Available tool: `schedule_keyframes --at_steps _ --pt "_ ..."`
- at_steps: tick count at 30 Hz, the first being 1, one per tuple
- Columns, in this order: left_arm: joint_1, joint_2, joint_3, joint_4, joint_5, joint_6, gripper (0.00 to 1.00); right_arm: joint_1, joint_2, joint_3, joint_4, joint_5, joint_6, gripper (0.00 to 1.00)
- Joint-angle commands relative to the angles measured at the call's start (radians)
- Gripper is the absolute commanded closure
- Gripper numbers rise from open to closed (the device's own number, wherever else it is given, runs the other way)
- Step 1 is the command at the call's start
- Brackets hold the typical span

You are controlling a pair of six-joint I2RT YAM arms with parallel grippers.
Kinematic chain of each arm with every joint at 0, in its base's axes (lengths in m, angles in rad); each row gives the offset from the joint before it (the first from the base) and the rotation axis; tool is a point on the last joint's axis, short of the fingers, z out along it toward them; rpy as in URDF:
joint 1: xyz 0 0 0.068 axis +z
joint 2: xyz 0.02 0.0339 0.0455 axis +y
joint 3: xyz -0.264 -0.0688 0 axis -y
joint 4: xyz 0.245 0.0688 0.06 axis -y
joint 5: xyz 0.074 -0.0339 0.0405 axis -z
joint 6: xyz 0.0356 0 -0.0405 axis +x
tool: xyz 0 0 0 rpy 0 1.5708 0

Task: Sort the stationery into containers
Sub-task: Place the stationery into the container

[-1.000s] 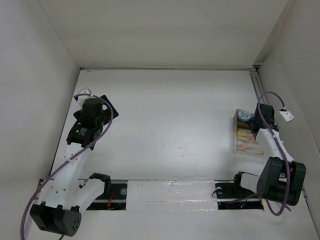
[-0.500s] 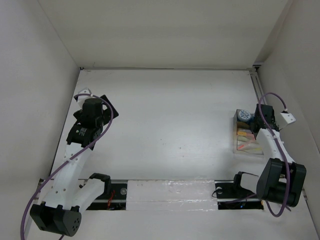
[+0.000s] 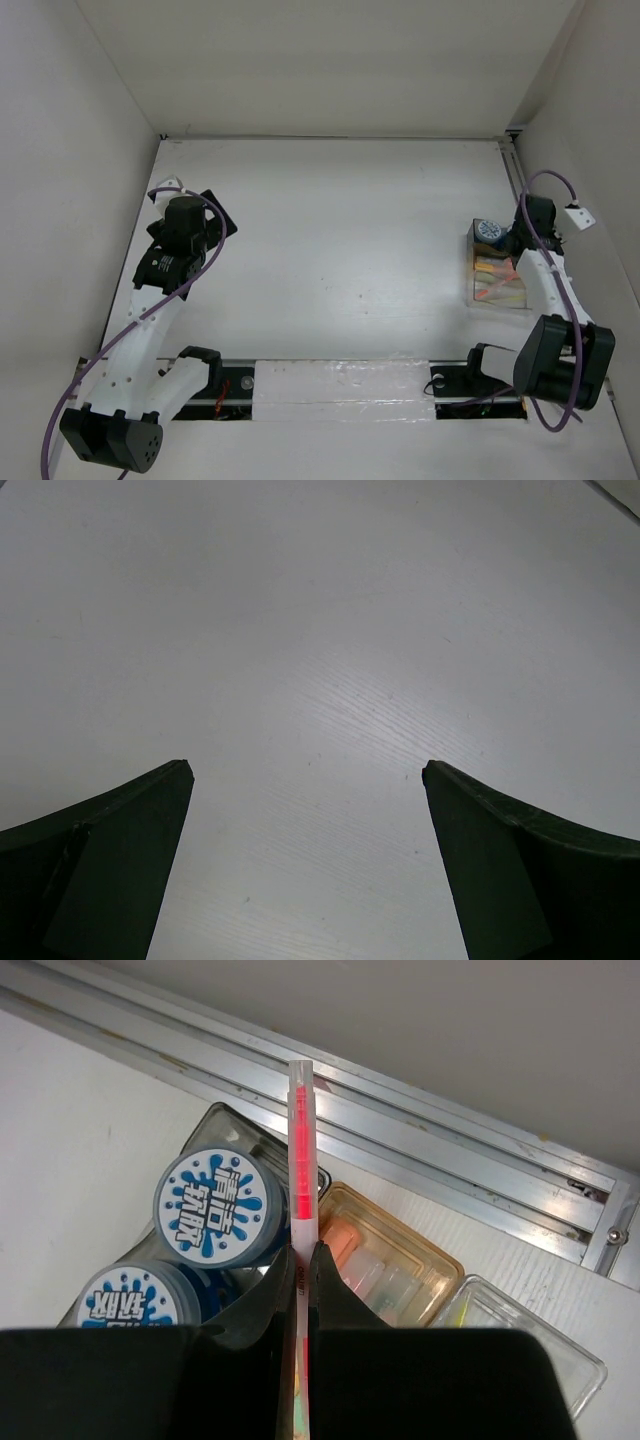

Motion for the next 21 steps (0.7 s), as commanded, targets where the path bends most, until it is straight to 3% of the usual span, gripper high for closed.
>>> schedule_keyframes --at_steps 1,21 --pt "-0.004 -0.017 0.020 0.027 0.005 0.014 0.00 0.001 0.058 0.038 0.001 0.042 0.005 1.00" --pt "-0.004 -0.017 0.020 0.027 0.014 0.014 0.00 -0.008 0.098 0.002 -0.063 0.127 0.105 1.00"
